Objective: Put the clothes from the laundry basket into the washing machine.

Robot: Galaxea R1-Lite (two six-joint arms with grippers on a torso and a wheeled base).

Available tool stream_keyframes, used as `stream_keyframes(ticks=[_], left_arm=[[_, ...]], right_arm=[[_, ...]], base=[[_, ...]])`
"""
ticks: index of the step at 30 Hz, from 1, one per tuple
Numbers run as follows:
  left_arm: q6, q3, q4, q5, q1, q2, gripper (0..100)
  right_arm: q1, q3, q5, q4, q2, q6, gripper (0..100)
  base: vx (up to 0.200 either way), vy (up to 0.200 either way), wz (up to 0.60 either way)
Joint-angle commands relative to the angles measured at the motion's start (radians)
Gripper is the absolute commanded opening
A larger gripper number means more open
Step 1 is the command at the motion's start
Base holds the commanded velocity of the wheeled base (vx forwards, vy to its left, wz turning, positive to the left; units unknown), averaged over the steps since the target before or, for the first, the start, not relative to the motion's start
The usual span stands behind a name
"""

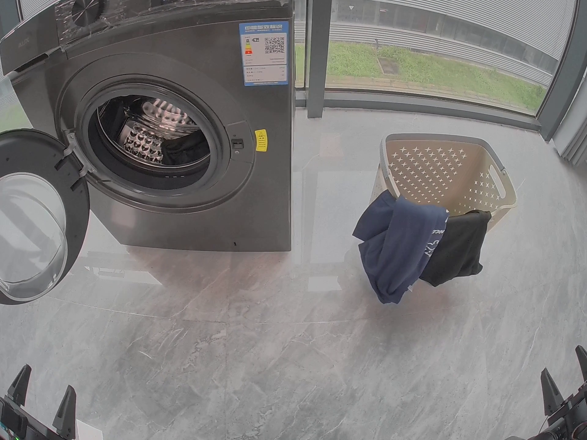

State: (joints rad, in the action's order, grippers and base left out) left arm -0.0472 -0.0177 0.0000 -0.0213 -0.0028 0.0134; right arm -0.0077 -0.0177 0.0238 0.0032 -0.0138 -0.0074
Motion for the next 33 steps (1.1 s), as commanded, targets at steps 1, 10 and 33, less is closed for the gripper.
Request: stream_keyframes(ticks=[1, 10, 33], left_arm=[[-0.002, 0.016, 0.000, 0.000, 0.000, -0.012, 100], [-0.003, 0.016, 0.000, -0.002, 0.000, -0.012, 100], [-0.003, 0.016, 0.000, -0.002, 0.000, -0.012, 100]], right_arm=[[0.000, 0.016, 0.001, 0.000, 0.011, 0.000, 100], [0.000, 0.016, 0.001, -0.002, 0.011, 0.000, 100], [0.000, 0.016, 0.001, -0.002, 0.009, 0.000, 100]], base=[[0.000, -0.200, 0.00], [0.000, -0.111, 0.00], [0.000, -0.130, 0.00]])
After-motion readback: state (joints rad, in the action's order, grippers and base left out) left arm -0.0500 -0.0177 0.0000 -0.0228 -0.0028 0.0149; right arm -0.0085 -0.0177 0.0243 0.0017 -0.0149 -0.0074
